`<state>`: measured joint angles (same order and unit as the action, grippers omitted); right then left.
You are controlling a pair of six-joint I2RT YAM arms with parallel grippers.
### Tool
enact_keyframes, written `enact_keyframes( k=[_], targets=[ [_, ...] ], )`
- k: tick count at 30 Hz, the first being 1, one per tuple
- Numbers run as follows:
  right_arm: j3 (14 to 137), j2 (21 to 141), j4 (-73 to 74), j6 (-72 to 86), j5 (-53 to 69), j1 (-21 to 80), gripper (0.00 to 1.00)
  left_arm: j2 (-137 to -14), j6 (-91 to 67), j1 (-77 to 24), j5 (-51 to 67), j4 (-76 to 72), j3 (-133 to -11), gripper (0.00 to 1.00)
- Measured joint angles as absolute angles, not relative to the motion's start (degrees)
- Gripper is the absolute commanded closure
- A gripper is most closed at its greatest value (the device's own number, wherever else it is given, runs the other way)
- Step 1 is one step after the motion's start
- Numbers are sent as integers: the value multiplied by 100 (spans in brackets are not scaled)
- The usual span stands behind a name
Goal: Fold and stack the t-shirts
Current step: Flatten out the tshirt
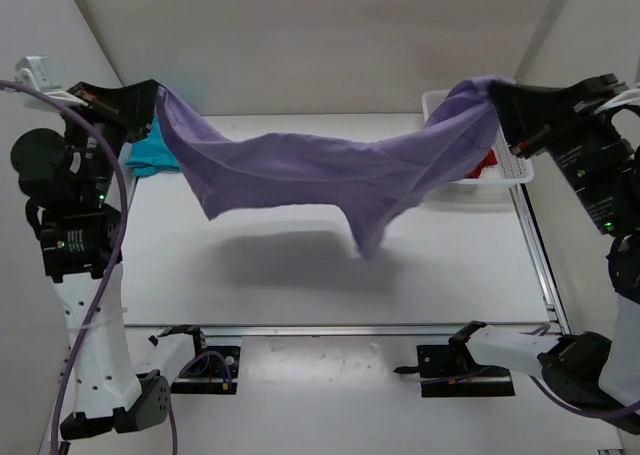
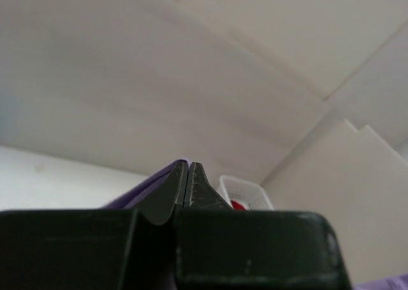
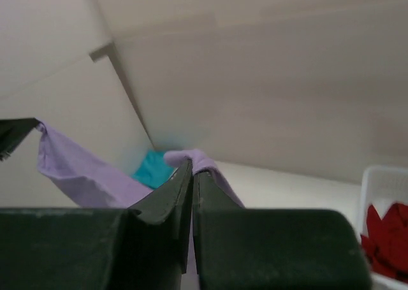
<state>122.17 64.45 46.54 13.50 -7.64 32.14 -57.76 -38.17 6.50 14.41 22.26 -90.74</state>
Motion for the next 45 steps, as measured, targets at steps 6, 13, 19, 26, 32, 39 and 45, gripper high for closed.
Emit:
enact_keyframes(
  k=[6, 13, 19, 26, 32, 39, 45],
  targets=[
    [12392, 7236, 4407, 1210, 34, 2102, 100, -5804, -3684, 620, 1396, 2305, -9395, 100],
    [11957, 9754, 4440, 1184, 1330, 1028, 100, -6997, -3638, 582, 1258, 1890, -7754, 100],
    [13255, 11754, 4622, 1457, 1994, 469, 100, -9456, -3612, 344, 1081, 2198, -8416, 100],
    [13931, 11264, 3291, 2355, 2486, -202, 100, -10077, -3804, 534, 1251, 2475, -11098, 100],
    [13749, 10060, 2294, 2733, 2867, -657, 100, -9349, -4014, 991, 1304, 2027, -11649, 100],
    [9948, 8219, 1579, 1992, 2722, -64, 100, -7983, -3844, 1074, 1061, 1422, -8914, 100],
    [5068, 6475, 1459, 1850, 1942, 1114, 100, -6176, -3452, 849, 429, 1188, -4984, 100]
  ],
)
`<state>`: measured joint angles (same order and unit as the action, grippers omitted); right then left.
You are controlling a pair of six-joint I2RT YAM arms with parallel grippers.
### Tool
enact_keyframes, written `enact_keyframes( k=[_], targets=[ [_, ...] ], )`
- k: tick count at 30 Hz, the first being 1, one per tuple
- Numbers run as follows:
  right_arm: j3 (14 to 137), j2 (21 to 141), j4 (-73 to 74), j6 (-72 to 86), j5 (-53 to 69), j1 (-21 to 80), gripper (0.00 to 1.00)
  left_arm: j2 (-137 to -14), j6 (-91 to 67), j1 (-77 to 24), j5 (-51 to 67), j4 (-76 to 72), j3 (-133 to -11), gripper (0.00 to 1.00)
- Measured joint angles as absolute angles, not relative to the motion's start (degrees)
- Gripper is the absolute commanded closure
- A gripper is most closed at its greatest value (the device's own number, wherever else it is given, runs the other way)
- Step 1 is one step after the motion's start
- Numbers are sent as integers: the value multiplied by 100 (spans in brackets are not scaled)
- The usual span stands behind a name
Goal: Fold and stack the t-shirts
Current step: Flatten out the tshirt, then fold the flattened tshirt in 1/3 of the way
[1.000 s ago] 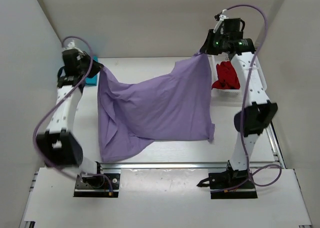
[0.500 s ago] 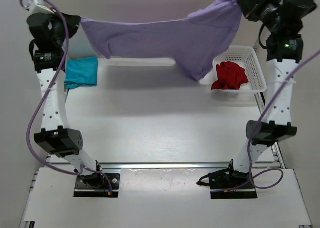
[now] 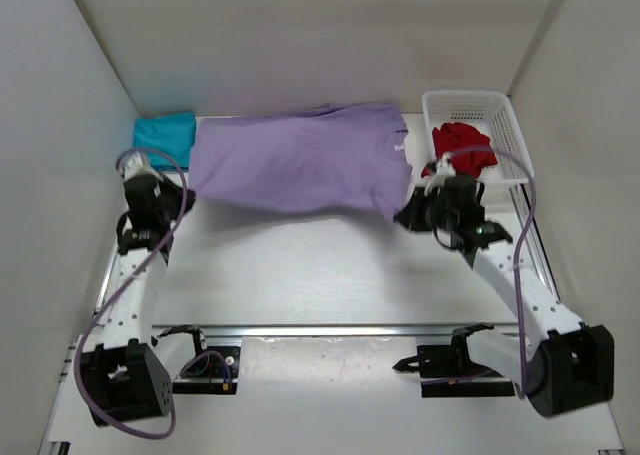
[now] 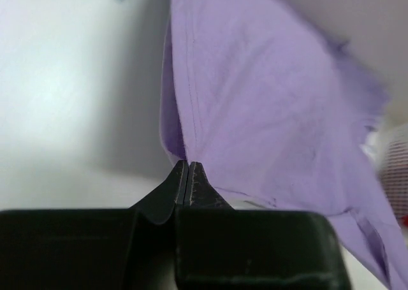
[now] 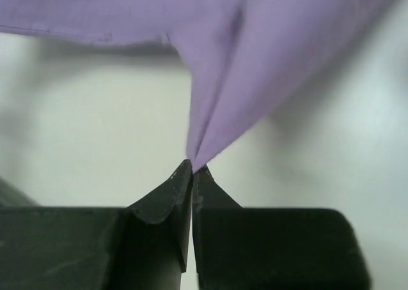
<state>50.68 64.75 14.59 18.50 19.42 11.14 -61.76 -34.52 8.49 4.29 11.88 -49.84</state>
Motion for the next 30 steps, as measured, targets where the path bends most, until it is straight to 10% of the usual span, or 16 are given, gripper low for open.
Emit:
enact_keyframes(
  k=[7, 17, 23, 30],
  targets=[
    [2510, 4466, 1852, 2832, 1579, 1461, 100, -4845, -3391, 1402, 499, 1533, -2746, 100],
    [2292, 1688, 3577, 4252, 908, 3076, 100, -4016, -3094, 1111, 711, 2311, -2718, 100],
    [2797, 2685, 3848, 4344, 38, 3876, 100, -4143, -3260, 1446, 1052, 2158, -2740, 100],
    [3474, 5142, 2499, 3361, 1153, 1286, 100, -4866, -4027, 1940, 1588, 1356, -2735, 100]
  ],
)
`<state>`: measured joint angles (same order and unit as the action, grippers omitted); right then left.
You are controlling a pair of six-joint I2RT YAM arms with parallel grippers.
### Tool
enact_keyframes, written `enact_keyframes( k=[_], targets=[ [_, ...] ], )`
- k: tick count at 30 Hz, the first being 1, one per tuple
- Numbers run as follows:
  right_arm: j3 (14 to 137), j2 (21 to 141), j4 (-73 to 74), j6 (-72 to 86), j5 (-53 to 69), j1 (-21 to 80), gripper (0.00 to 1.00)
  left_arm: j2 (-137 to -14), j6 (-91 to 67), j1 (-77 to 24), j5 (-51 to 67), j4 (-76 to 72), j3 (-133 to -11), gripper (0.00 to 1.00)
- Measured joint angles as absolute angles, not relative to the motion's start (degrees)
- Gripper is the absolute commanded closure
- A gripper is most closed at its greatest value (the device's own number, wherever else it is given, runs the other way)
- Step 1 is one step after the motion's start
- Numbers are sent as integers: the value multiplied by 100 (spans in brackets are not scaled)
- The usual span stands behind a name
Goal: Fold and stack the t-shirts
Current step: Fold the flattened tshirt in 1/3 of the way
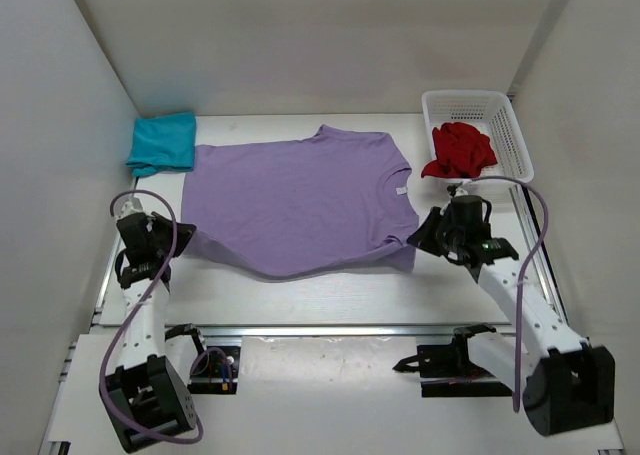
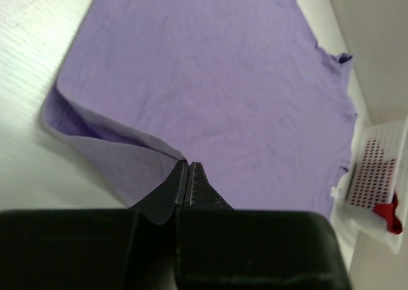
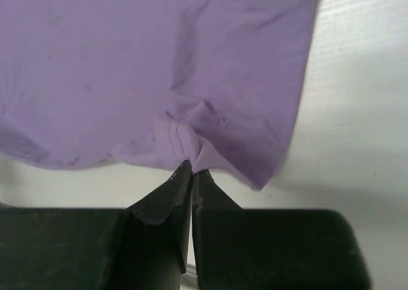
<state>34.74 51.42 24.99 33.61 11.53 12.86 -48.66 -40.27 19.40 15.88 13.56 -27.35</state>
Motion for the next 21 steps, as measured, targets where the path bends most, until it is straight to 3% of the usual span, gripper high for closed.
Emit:
enact_keyframes(
  k=[21],
  targets=[
    [6154, 8746, 718, 2502, 1800, 753, 100, -7183, -4805, 2071, 1417, 64, -3428, 100]
  ],
)
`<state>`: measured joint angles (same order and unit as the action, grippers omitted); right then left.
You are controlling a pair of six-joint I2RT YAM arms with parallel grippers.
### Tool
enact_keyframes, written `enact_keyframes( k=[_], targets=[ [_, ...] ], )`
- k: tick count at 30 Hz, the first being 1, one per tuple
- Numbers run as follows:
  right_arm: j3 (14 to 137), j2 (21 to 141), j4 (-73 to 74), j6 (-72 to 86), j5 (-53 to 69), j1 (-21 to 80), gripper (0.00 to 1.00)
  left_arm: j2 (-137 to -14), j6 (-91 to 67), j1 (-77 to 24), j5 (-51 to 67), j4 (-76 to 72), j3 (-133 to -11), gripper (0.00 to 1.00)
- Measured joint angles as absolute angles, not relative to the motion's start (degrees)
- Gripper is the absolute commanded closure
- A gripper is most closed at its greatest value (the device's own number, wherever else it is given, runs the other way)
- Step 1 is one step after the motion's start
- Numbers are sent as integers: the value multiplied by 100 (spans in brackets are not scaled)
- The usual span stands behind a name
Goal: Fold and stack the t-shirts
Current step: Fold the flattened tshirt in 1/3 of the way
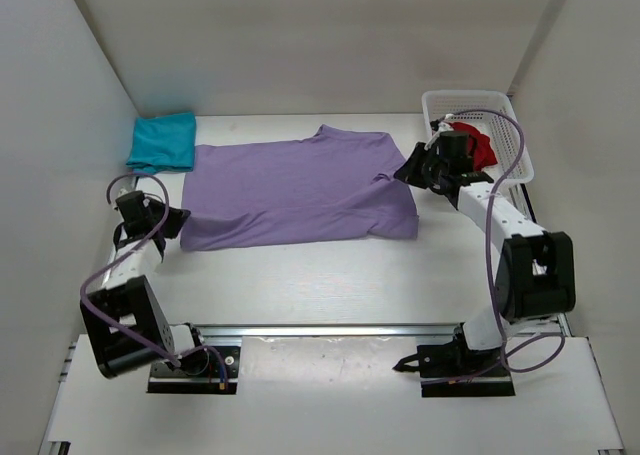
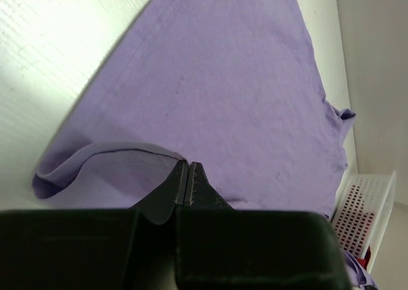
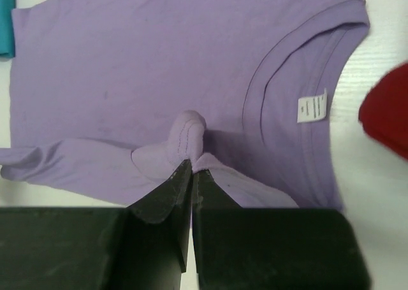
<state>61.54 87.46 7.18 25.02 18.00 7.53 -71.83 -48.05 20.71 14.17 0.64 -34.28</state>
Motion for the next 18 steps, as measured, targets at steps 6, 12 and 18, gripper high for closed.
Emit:
enact_keyframes(
  k=[6, 12, 18],
  targets=[
    [6825, 9695, 711, 2335, 1933, 652, 100, -8103, -4720, 1968, 1262, 36, -4018, 100],
    [7533, 10541, 766, 2189, 2080, 598, 100, -8731, -4574, 1977, 1155, 12, -4200, 95],
    [8399, 11349, 1052, 2075, 2108, 604, 100, -8884, -4438, 2145, 1085, 152, -4219, 84]
  ],
)
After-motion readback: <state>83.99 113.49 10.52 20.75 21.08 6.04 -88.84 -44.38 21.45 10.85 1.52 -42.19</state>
